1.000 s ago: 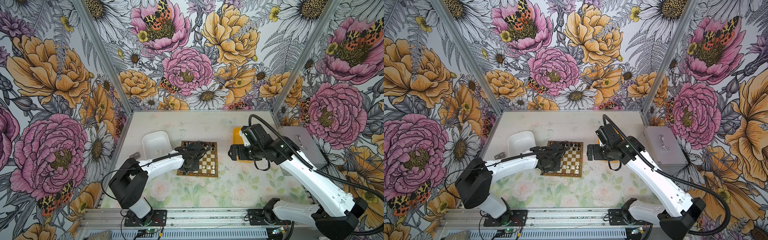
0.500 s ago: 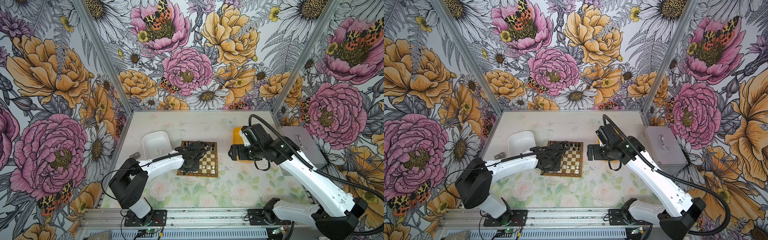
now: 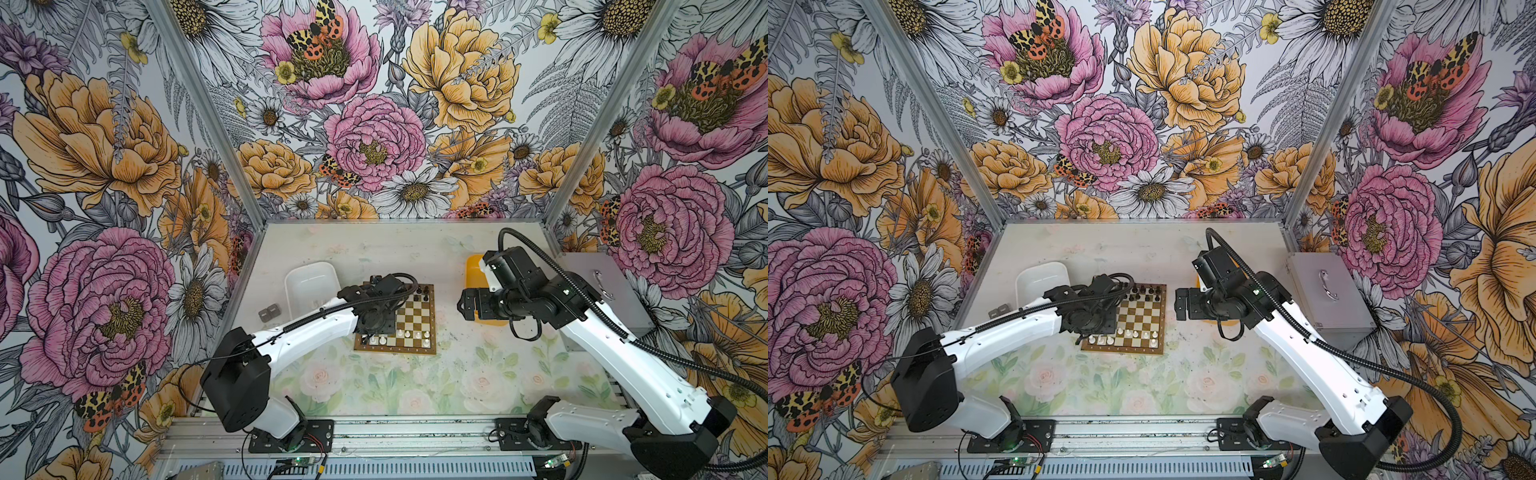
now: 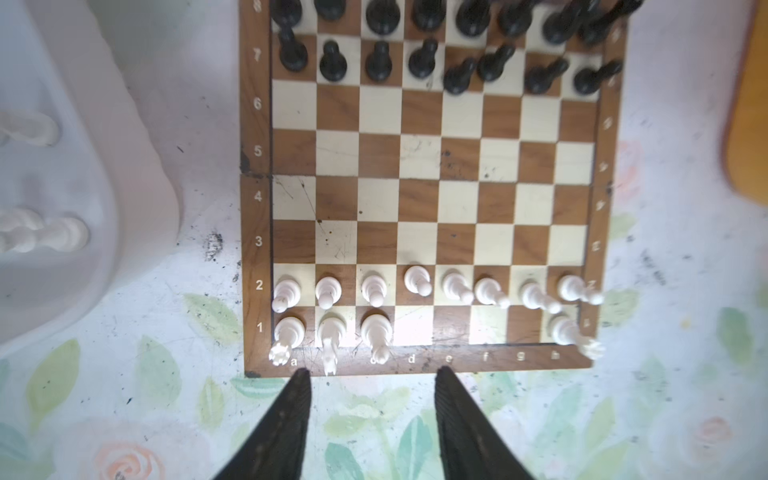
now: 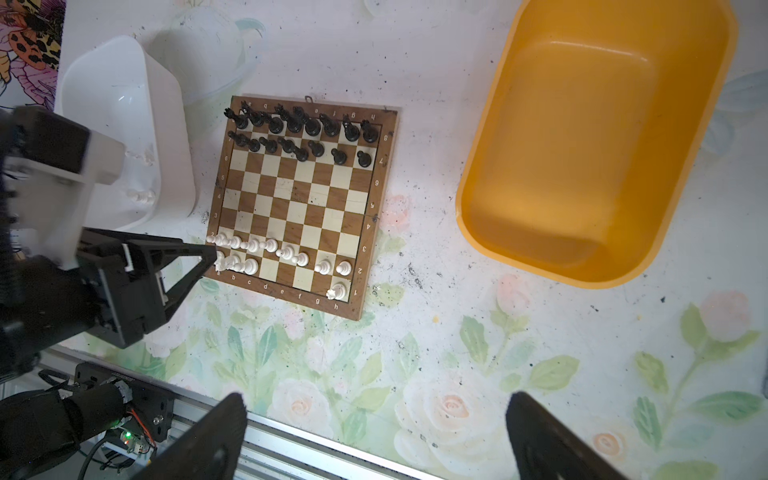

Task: Set up the chess pieces on the board
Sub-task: 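Open the left gripper and return it to the tub while the right arm swings back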

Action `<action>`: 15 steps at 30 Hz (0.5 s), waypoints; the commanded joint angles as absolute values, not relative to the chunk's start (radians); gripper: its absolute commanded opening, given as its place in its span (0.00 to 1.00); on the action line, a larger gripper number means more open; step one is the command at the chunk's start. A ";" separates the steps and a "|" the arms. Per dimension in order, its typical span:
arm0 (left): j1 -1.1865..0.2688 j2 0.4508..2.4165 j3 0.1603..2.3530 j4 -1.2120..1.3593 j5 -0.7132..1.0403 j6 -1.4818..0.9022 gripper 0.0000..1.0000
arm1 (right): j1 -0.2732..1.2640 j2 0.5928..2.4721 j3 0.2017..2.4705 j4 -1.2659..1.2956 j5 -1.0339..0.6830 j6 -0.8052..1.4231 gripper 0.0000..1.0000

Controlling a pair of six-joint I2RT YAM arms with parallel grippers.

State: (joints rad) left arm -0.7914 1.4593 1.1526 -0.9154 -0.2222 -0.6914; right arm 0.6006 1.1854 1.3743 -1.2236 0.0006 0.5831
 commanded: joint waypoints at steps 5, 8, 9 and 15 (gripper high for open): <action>-0.504 1.308 1.203 -1.003 -0.263 -0.614 0.57 | 0.607 1.297 1.503 -1.183 0.014 0.554 1.00; -0.375 1.300 1.174 -0.999 -0.246 -0.575 0.57 | 0.614 1.360 1.535 -1.143 -0.009 0.552 1.00; -0.344 1.308 1.171 -0.999 -0.240 -0.560 0.57 | 0.618 1.382 1.544 -1.134 -0.015 0.553 1.00; -0.189 1.394 1.124 -0.939 -0.193 -0.485 0.54 | 0.624 1.534 1.660 -1.112 -0.046 0.527 1.00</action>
State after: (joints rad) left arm -0.2367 1.3666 1.1564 -0.9649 -0.2363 -0.5430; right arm 0.6167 1.4960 1.5959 -1.1534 -0.0246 0.5533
